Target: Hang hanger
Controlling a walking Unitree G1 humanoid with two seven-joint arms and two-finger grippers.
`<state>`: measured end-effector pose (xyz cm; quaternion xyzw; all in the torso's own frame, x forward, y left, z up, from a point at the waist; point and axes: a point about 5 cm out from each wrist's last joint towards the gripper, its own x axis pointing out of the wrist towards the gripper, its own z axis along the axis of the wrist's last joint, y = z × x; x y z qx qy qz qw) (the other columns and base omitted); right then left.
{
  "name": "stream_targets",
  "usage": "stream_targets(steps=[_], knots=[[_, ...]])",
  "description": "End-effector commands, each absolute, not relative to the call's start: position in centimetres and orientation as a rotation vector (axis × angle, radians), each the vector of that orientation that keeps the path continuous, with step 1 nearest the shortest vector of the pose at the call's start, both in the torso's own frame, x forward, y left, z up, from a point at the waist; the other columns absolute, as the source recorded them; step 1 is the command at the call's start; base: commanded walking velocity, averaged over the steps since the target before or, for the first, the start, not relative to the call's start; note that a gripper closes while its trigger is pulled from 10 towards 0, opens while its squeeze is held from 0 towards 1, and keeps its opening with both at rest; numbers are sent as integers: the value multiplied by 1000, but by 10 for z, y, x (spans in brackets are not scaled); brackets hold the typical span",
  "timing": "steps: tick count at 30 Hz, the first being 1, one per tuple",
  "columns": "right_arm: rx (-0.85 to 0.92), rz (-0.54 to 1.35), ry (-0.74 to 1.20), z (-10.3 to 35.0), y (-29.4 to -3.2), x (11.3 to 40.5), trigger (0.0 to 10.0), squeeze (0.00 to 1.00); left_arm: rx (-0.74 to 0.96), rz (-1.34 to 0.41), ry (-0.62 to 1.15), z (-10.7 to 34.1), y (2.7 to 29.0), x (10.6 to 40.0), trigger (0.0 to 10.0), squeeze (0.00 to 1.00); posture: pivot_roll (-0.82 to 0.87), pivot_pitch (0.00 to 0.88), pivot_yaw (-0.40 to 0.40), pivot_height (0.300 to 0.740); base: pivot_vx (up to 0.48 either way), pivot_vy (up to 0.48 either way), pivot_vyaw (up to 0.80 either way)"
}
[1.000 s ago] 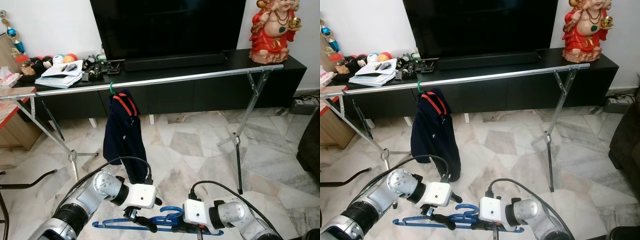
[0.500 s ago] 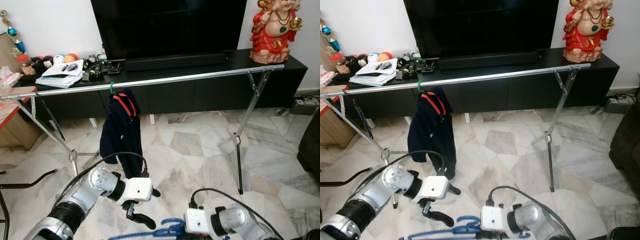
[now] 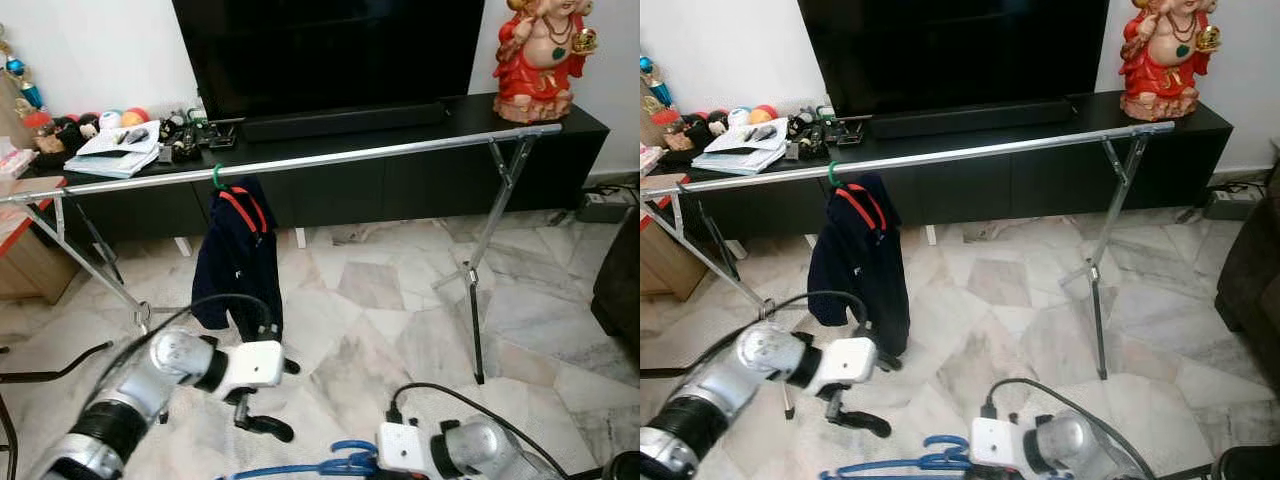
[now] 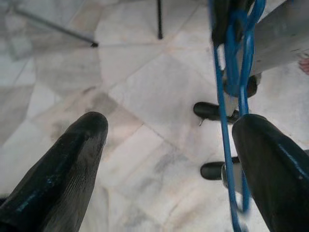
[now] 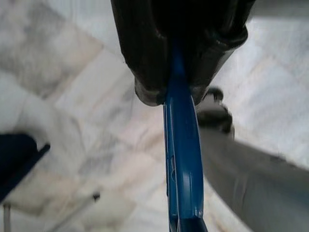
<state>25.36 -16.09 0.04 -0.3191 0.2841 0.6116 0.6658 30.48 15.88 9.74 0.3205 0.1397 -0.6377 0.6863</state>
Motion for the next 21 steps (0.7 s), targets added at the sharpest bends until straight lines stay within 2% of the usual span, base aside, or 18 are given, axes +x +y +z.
stream_targets(steps=[1, 3, 7, 10, 13, 16, 19, 21], knots=[[-695, 1382, 650, -5, -158, 249, 0, 0, 688, -1388, 321, 99, 169, 304, 10000, 294, 73, 54, 126, 740, 0, 0, 0], [-678, 1361, 656, -6, -160, 247, 0, 0, 678, -1362, 324, 99, 175, 304, 10000, 0, 73, 55, 124, 740, 0, 0, 0], [-640, 1302, 647, -7, -162, 248, 0, 0, 678, -1331, 344, 95, 182, 302, 10000, 0, 71, 51, 120, 740, 0, 0, 0], [-569, 1146, 608, -4, -169, 257, 0, 0, 676, -1228, 388, 83, 196, 299, 10000, 0, 70, 49, 115, 740, 0, 0, 0], [-474, 981, 579, -3, -177, 261, 0, 0, 642, -949, 381, 65, 215, 300, 10000, 0, 68, 44, 103, 740, 0, 0, 0], [-440, 915, 587, -6, -182, 260, 0, 0, 552, -801, 395, 52, 224, 296, 10000, 0, 60, 39, 99, 740, 0, 0, 0], [-403, 815, 586, -10, -187, 257, 0, 0, 401, -565, 470, 29, 240, 284, 10000, 0, 54, 38, 89, 740, 0, 0, 0], [-358, 738, 576, -12, -188, 257, 0, 0, 361, -410, 522, 14, 250, 274, 10000, 0, 50, 35, 81, 740, 0, 0, 0]])
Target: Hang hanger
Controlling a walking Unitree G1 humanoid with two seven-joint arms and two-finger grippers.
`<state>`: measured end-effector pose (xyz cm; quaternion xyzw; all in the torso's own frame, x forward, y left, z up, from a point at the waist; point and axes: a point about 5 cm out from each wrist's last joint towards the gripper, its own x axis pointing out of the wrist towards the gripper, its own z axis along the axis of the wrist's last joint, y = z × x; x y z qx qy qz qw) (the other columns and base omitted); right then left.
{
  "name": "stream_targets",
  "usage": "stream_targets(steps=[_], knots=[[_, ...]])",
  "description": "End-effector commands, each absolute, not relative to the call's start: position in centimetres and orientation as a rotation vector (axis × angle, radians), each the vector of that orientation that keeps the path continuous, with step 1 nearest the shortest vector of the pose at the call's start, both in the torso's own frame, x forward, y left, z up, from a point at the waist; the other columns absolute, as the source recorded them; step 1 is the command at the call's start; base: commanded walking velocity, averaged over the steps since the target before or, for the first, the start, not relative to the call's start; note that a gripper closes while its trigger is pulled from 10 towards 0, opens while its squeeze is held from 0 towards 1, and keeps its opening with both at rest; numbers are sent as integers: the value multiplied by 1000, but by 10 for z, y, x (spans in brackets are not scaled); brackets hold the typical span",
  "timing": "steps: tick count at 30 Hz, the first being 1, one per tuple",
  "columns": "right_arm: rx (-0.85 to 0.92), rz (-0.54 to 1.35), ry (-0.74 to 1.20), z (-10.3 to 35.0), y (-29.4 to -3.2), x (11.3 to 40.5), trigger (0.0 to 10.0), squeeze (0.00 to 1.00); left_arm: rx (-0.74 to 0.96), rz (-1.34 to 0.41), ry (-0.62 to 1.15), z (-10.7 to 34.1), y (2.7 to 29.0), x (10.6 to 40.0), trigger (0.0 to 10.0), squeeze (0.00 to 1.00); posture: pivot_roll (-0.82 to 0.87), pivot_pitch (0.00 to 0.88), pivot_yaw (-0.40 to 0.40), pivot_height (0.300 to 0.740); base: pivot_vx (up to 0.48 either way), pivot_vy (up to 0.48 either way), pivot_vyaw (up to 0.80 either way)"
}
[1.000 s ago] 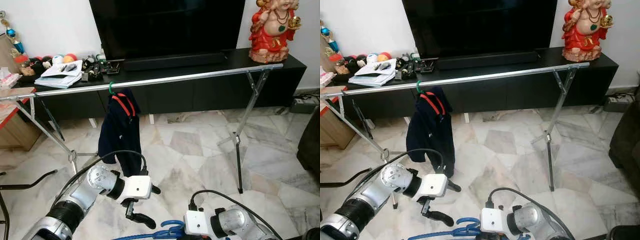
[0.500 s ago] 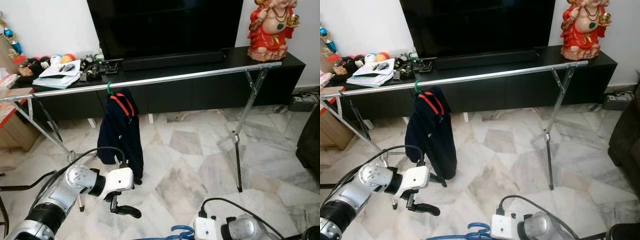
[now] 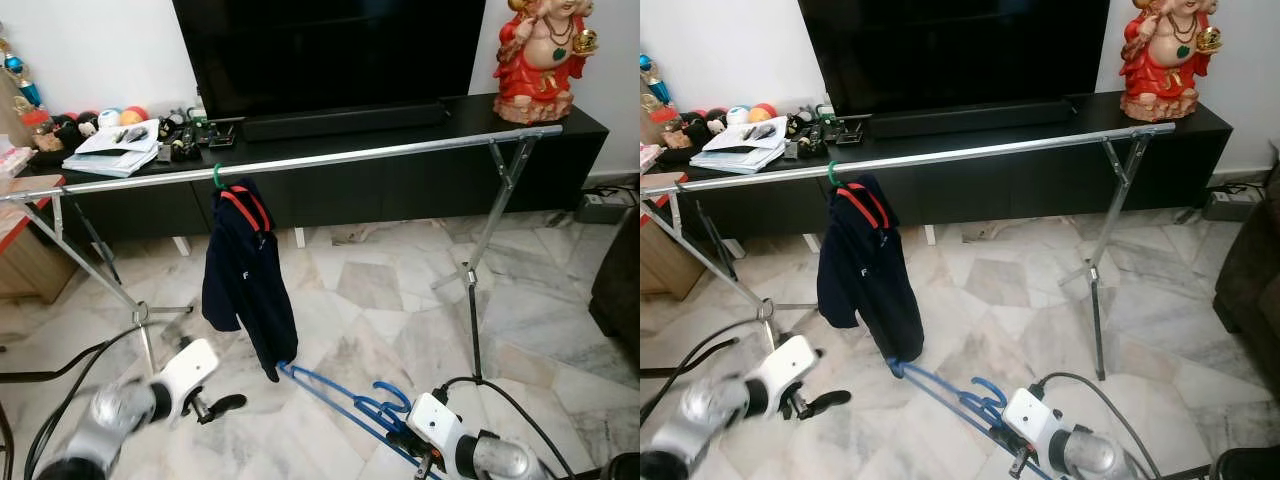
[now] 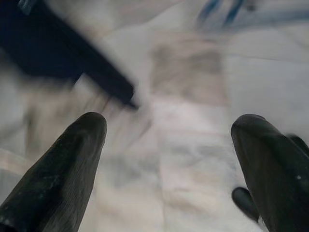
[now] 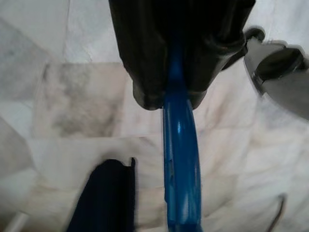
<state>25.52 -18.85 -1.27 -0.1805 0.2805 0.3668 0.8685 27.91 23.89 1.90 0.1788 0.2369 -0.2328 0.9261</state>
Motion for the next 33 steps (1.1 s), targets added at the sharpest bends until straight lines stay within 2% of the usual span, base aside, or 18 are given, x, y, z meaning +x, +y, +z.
stream_targets(steps=[1, 4, 7, 13, 21, 22, 23, 29, 33], knots=[[-294, 654, 570, -14, -188, 258, 0, 0, 285, -266, 593, -3, 259, 259, 10000, 0, 49, 28, 78, 740, 0, 0, 0], [-168, 512, 538, -14, -187, 260, 0, 0, 188, -39, 710, -27, 271, 233, 10000, 0, 44, 16, 61, 740, 0, 0, 0], [-60, 346, 519, -15, -190, 262, 0, 0, 163, 99, 794, -43, 276, 210, 10000, 0, 48, 8, 46, 740, 0, 0, 0], [53, 242, 537, -18, -192, 262, 0, 0, 105, 145, 901, -65, 262, 183, 10000, 0, 39, 0, 19, 740, 0, 0, 0], [90, 192, 521, -15, -187, 267, 0, 0, -2, 215, 929, -74, 247, 177, 10000, 0, 35, 0, 8, 740, 0, 0, 0], [95, 184, 520, -15, -186, 268, 8549, 0, 0, 213, 934, -75, 245, 177, 10000, 0, 30, 0, 6, 740, 0, 0, 0], [90, 173, 515, -14, -182, 269, 10000, 0, -18, 202, 938, -77, 239, 176, 10000, 0, 27, 0, 5, 740, 0, 0, 0], [130, 129, 484, -13, -174, 269, 10000, 0, -51, 209, 934, -78, 236, 175, 10000, 0, 2, 5, -1, 740, 0, 0, 0], [65, 86, 476, -14, -175, 267, 10000, 0, -77, 221, 929, -79, 235, 173, 10000, 0, -12, 14, -17, 740, 0, 0, 0]])
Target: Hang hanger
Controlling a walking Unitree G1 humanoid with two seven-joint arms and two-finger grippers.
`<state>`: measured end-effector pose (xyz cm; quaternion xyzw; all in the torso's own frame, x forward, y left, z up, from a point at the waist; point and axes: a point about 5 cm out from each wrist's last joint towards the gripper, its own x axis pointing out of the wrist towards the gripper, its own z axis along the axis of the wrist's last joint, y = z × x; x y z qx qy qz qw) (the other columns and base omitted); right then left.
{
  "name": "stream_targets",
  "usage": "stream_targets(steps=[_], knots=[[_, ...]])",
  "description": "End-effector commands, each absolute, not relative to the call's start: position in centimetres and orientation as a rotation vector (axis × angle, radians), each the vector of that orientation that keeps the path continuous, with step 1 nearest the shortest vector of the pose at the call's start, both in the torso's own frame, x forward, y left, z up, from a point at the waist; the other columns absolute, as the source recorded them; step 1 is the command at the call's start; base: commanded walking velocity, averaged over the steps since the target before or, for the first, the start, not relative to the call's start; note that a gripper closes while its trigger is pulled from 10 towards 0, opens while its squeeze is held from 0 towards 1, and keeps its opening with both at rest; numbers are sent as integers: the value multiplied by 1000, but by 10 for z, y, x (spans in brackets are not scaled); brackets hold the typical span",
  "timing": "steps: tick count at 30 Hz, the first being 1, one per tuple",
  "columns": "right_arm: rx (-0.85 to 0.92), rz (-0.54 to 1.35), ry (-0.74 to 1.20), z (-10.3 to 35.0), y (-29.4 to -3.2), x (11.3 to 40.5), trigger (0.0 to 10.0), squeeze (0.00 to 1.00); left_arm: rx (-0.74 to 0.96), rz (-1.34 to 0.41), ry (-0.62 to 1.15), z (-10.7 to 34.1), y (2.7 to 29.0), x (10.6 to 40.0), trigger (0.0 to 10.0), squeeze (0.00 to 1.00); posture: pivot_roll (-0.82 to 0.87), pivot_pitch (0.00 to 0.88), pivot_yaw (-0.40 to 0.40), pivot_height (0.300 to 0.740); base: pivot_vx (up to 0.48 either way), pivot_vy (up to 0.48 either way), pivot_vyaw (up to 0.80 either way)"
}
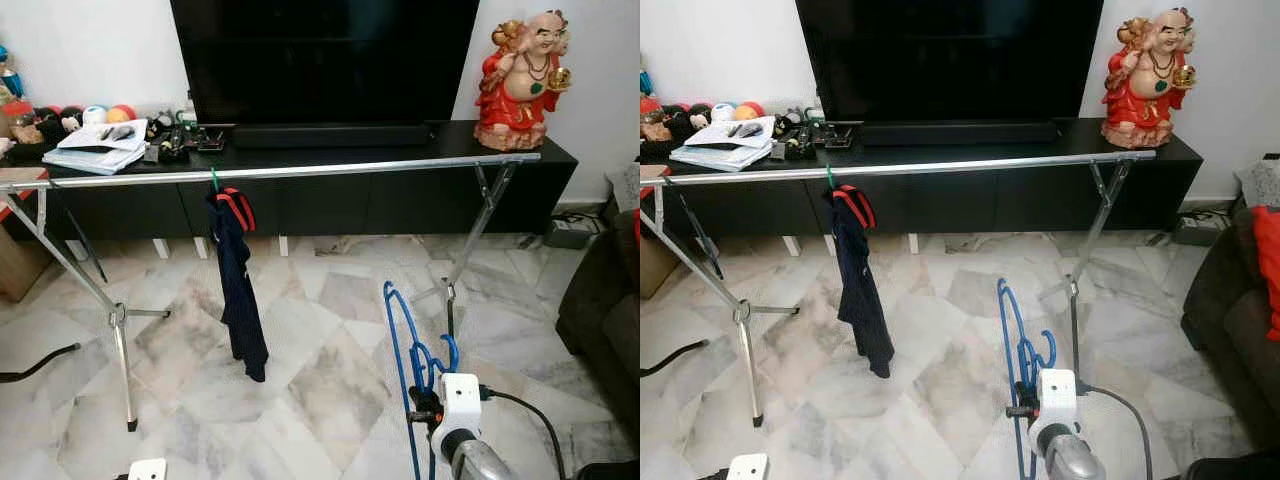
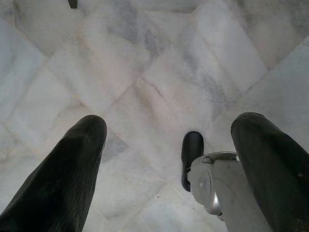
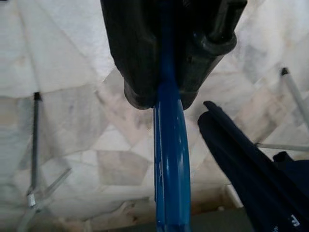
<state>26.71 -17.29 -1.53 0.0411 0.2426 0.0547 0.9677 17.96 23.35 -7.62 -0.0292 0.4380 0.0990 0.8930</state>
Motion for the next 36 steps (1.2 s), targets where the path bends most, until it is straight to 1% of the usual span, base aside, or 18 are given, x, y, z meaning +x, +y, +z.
stream_targets(steps=[1, 2, 4, 5, 8, 16, 19, 23, 33, 36], knots=[[60, 72, 474, -14, -177, 267, 10000, 0, -81, 221, 927, -79, 234, 173, 10000, 0, -12, 14, -20, 740, 0, 0, 0], [60, -53, 474, -13, -189, 267, 10000, 0, -88, 215, 929, -81, 231, 170, 10000, 0, -16, 13, -27, 740, 0, 0, 0], [109, -160, 481, -14, -198, 266, 10000, 0, -116, 230, 928, -83, 228, 167, 10000, 0, -16, 13, -35, 740, 0, 0, 0], [155, -202, 484, -14, -202, 266, 10000, 0, -135, 244, 930, -85, 227, 164, 10000, 0, -17, 12, -35, 740, 0, 0, 0], [159, -233, 480, -12, -204, 268, 10000, 0, -136, 246, 933, -86, 226, 161, 10000, 0, -18, 16, -31, 740, 0, 0, 0], [164, -162, 474, -10, -184, 272, 10000, 0, -139, 265, 931, -87, 229, 157, 10000, 0, -7, 22, -25, 740, 0, 0, 0], [154, -97, 463, -11, -176, 270, 10000, 0, -134, 275, 935, -87, 231, 155, 10000, 0, -2, 30, -23, 740, 0, 0, 0], [133, -99, 464, -11, -179, 268, 10000, 0, -128, 271, 942, -88, 232, 153, 10000, 0, -2, 35, -19, 740, 0, 0, 700], [165, -101, 446, -10, -179, 268, 10000, 0, -122, 267, 947, -88, 233, 152, 10000, 0, 0, 42, -16, 740, 0, 0, 768], [164, -135, 451, -10, -182, 270, 10000, 0, -113, 255, 951, -88, 232, 152, 10000, 0, 0, 42, -15, 740, 0, 0, 0]])
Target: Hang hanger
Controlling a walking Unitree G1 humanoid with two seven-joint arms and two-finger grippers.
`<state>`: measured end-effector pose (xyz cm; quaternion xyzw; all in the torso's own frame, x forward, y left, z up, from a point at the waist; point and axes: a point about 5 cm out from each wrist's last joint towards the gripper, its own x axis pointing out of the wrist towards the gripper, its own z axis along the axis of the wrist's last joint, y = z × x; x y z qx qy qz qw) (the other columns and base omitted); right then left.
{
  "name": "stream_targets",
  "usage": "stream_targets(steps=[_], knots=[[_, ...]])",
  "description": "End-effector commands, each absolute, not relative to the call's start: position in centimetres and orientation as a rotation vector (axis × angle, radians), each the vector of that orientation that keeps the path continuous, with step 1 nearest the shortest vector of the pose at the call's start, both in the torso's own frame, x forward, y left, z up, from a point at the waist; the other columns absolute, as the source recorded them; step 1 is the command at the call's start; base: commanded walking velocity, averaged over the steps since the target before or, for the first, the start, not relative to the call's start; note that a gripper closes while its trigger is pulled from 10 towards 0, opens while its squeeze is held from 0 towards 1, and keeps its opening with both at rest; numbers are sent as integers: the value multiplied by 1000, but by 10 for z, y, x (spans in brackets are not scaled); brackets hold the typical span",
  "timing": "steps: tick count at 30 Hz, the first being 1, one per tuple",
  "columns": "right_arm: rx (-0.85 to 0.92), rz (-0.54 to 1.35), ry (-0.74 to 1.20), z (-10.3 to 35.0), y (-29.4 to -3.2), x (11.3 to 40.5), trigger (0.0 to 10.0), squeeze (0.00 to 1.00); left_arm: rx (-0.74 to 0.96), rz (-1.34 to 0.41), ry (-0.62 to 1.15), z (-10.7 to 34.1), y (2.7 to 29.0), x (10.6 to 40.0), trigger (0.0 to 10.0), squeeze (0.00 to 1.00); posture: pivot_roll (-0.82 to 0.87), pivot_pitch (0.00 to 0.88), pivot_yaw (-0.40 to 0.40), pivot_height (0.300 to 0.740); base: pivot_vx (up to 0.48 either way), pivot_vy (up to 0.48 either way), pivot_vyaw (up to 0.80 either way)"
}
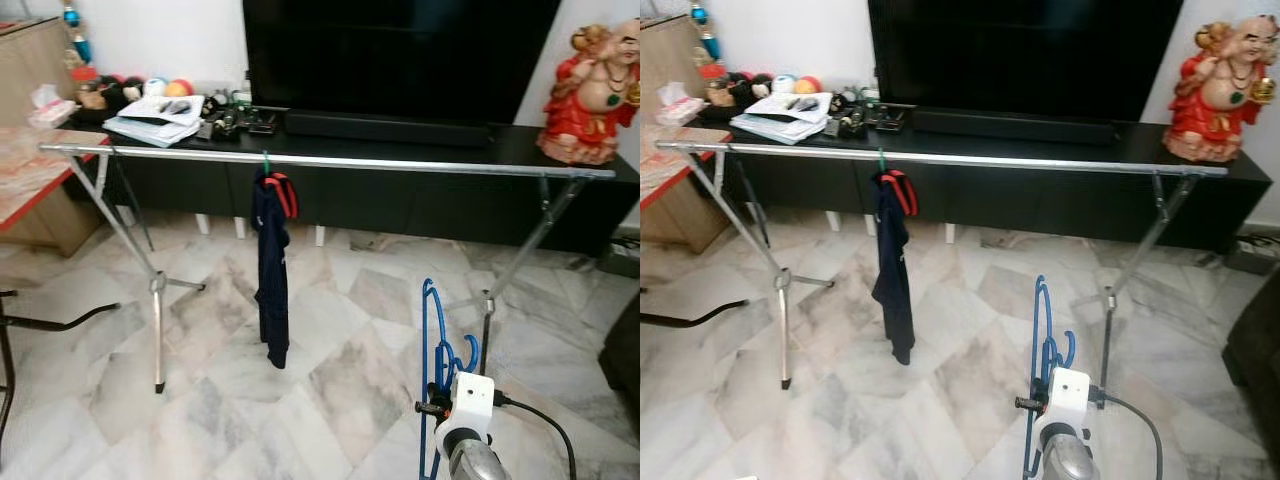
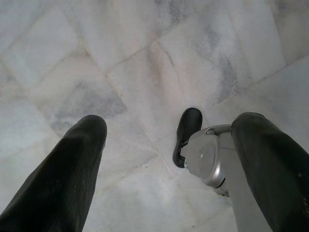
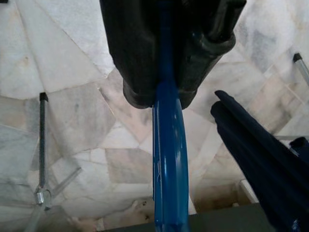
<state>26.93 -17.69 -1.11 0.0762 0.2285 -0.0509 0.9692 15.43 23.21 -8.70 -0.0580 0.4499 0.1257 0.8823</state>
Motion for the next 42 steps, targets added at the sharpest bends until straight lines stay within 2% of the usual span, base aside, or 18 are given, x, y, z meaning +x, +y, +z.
stream_targets(steps=[1, 8, 25, 42], knots=[[168, -136, 450, -10, -182, 270, 10000, 0, -114, 254, 951, -88, 232, 152, 10000, 0, 0, 42, -15, 740, 0, 0, 0], [177, -136, 451, -9, -181, 270, 10000, 0, -121, 251, 964, -90, 231, 149, 10000, 0, 0, 35, -13, 740, 0, 0, 0], [181, -134, 447, -9, -177, 272, 10000, 0, -109, 248, 982, -91, 235, 145, 10000, 0, 2, 17, -2, 740, 0, 455, 0], [175, -130, 451, -8, -178, 274, 10000, 0, -134, 225, 972, -91, 230, 146, 10000, 0, 5, 24, -7, 740, 0, 0, 0]])
